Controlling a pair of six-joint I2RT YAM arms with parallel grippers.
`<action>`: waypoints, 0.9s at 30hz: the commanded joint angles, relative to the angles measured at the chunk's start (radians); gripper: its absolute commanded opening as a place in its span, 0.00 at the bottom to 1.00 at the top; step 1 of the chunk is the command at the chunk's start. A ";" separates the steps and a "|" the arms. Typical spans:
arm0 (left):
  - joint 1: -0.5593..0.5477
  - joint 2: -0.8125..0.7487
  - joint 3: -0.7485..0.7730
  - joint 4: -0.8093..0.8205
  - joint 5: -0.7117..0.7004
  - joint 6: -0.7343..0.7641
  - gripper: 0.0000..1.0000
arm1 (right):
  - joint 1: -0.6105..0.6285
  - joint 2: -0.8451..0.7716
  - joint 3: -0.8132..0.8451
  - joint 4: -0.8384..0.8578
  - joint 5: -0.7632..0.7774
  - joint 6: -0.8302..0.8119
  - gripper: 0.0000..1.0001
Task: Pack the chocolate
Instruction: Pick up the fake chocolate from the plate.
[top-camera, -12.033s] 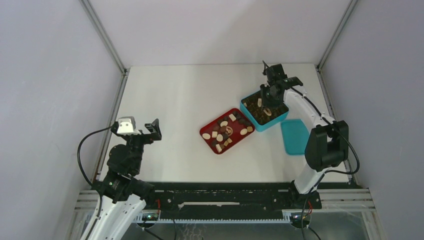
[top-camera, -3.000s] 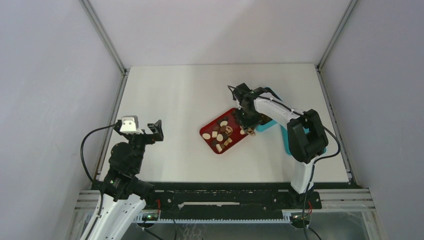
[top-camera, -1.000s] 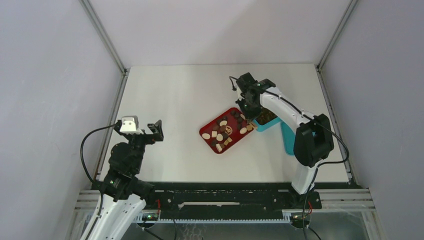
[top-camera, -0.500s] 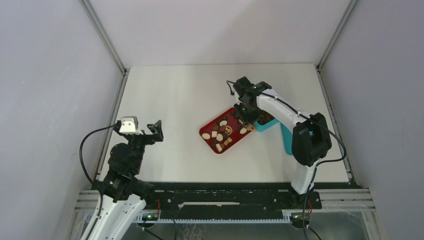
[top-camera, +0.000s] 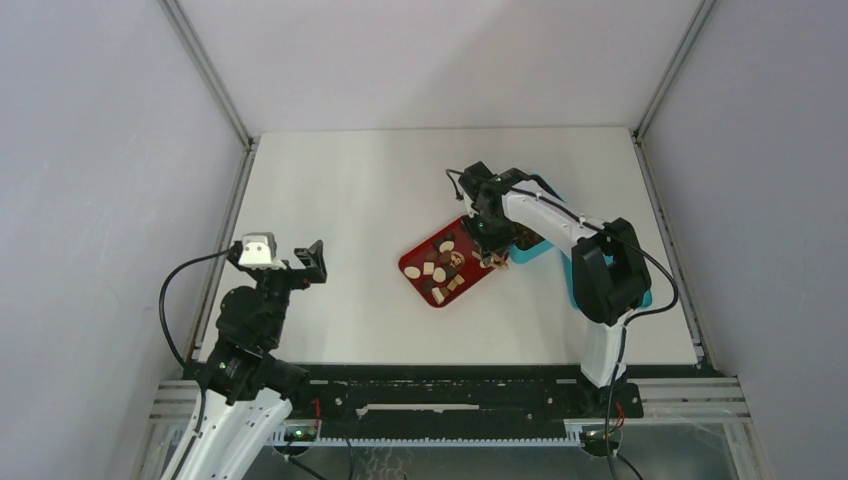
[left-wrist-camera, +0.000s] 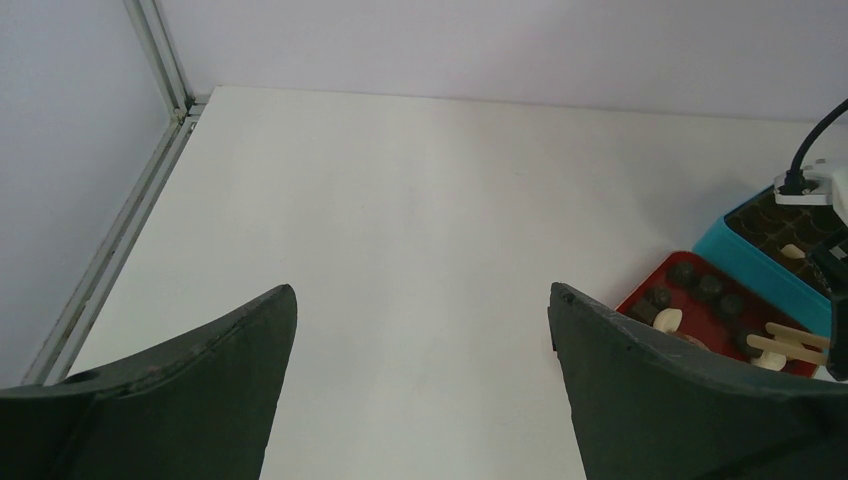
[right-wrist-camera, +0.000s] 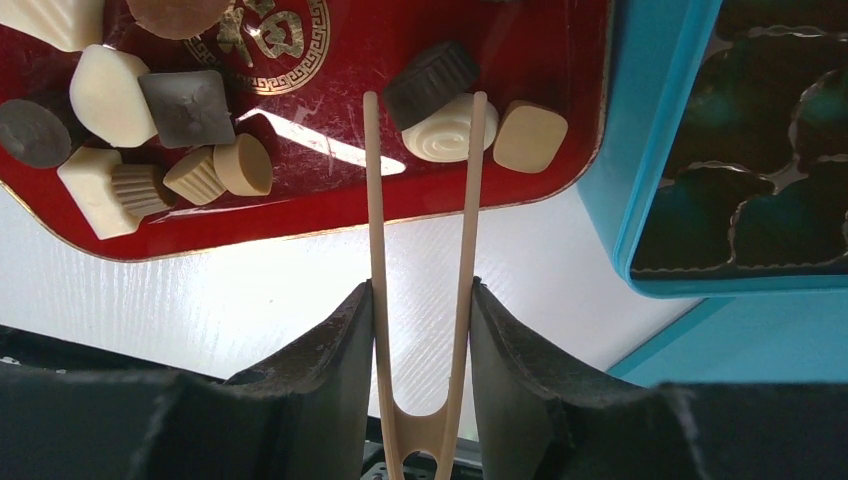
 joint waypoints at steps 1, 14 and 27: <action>0.010 -0.005 0.042 0.018 0.019 -0.011 1.00 | 0.007 0.016 0.004 0.004 0.012 0.033 0.45; 0.010 -0.001 0.042 0.019 0.020 -0.011 1.00 | 0.007 0.086 0.033 0.013 0.004 0.032 0.47; 0.010 -0.006 0.041 0.018 0.020 -0.010 1.00 | 0.018 0.118 0.065 0.001 -0.076 0.013 0.47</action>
